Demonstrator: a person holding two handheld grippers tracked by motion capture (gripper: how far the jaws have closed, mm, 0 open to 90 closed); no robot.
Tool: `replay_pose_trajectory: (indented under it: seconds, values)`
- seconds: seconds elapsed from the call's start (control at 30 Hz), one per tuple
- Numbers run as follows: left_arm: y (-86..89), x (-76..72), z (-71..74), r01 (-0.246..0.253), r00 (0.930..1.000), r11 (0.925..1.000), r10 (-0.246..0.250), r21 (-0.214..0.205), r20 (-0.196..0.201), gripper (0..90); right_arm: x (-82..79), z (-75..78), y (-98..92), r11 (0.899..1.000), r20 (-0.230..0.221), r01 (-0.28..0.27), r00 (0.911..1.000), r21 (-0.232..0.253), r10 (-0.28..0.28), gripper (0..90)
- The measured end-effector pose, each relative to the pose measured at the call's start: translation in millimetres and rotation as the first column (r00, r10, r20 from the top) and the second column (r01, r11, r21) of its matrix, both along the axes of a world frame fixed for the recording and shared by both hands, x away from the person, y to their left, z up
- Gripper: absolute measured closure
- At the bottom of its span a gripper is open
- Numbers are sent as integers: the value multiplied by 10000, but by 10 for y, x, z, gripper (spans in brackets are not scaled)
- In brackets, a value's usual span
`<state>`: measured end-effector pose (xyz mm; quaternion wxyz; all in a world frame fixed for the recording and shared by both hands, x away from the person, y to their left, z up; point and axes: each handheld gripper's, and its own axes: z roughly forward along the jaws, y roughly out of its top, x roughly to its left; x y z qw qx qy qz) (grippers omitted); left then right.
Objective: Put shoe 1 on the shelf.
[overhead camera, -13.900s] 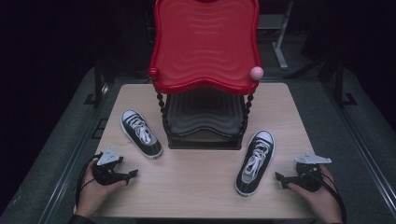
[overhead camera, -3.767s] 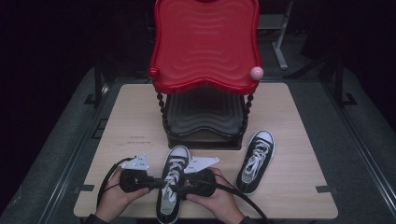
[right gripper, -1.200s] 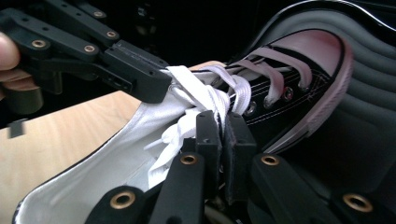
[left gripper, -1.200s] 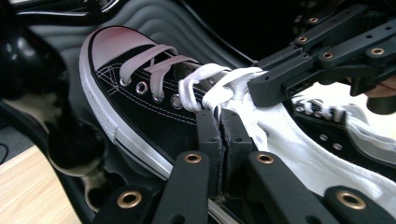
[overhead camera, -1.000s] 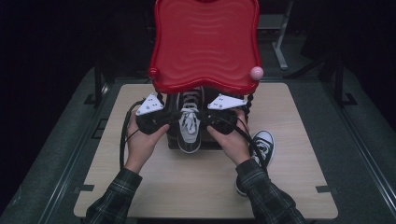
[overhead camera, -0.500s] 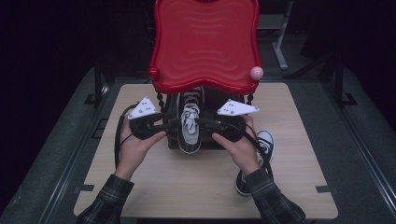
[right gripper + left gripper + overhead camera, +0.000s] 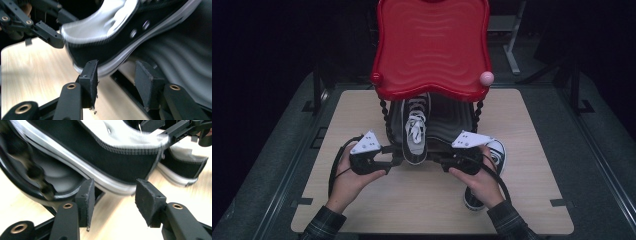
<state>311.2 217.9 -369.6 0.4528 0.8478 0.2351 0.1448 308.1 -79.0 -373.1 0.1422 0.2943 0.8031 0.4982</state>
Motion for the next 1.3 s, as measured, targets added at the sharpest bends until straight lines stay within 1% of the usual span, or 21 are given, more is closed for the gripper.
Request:
replay_pose_trajectory:
  seconds: [0.07,0.1,0.13,0.17,0.2,0.27,0.33,0.37,0.4,0.47,0.6,0.67,0.73,0.93,1.03,1.07,1.13,1.2,1.3]
  values:
    - [-27,-3,-35,30,10000,9999,-30,99,44,457,-13,-102,97,9992,-176,-243,9996,-330,237,503]
    - [-40,0,-46,35,10000,9999,-35,150,28,457,-13,-102,97,9992,-176,-243,9996,-330,237,503]
    - [-59,3,-61,6,10000,9997,-8,230,87,438,-9,-138,153,9980,-162,-356,9993,-522,348,491]
    - [-94,6,-84,79,9999,9995,-83,317,124,438,-10,-155,184,9974,-179,-338,9993,-633,327,485]
    - [-94,6,-84,79,9999,9995,-83,317,124,433,-4,-171,206,9967,-154,-361,9993,-731,351,479]
    - [-130,12,-110,89,9997,9989,-98,456,212,429,1,-184,226,9967,-199,-380,9991,-713,366,476]
    - [-166,23,-133,165,9997,9985,-176,524,197,426,16,-213,287,9949,-132,-609,9981,-806,600,471]
    - [-166,23,-133,165,9997,9985,-176,524,197,428,16,-213,287,9949,-132,-609,9981,-806,600,471]
    - [-175,23,-137,156,9996,9984,-170,538,242,428,18,-219,311,9942,-75,-645,9979,-858,640,470]
    - [-188,14,-139,86,9995,9984,-104,567,301,428,20,-225,336,9918,2,-575,9983,-1143,579,470]
    - [-187,6,-126,-36,9999,9988,28,484,162,439,17,-201,339,9909,58,-571,9983,-1218,582,478]
    - [-177,5,-116,-105,9999,9993,101,354,121,452,13,-172,353,9903,63,-537,9985,-1284,549,480]
    - [-183,6,-112,-217,9996,9992,211,321,185,465,18,-142,362,9892,229,-470,9985,-1387,507,481]
    - [-222,57,-80,-493,9984,9982,483,334,294,476,78,-95,367,9879,300,-369,9987,-1508,419,485]
    - [-255,105,-55,-678,9970,9967,661,444,392,482,119,-60,377,9843,556,-176,9981,-1757,278,496]
    - [-260,119,-49,-715,9969,9965,699,430,371,483,136,-50,380,9838,550,-143,9982,-1788,245,497]
    - [-272,153,-26,-866,9954,9954,847,416,455,489,170,-39,380,9834,674,-81,9975,-1813,207,502]
    - [-277,177,5,-986,9940,9940,961,468,518,497,202,-22,387,9848,786,33,9969,-1735,105,507]
    - [-281,210,52,-1166,9912,9925,1140,361,672,510,246,7,390,9868,918,135,9958,-1616,14,515]
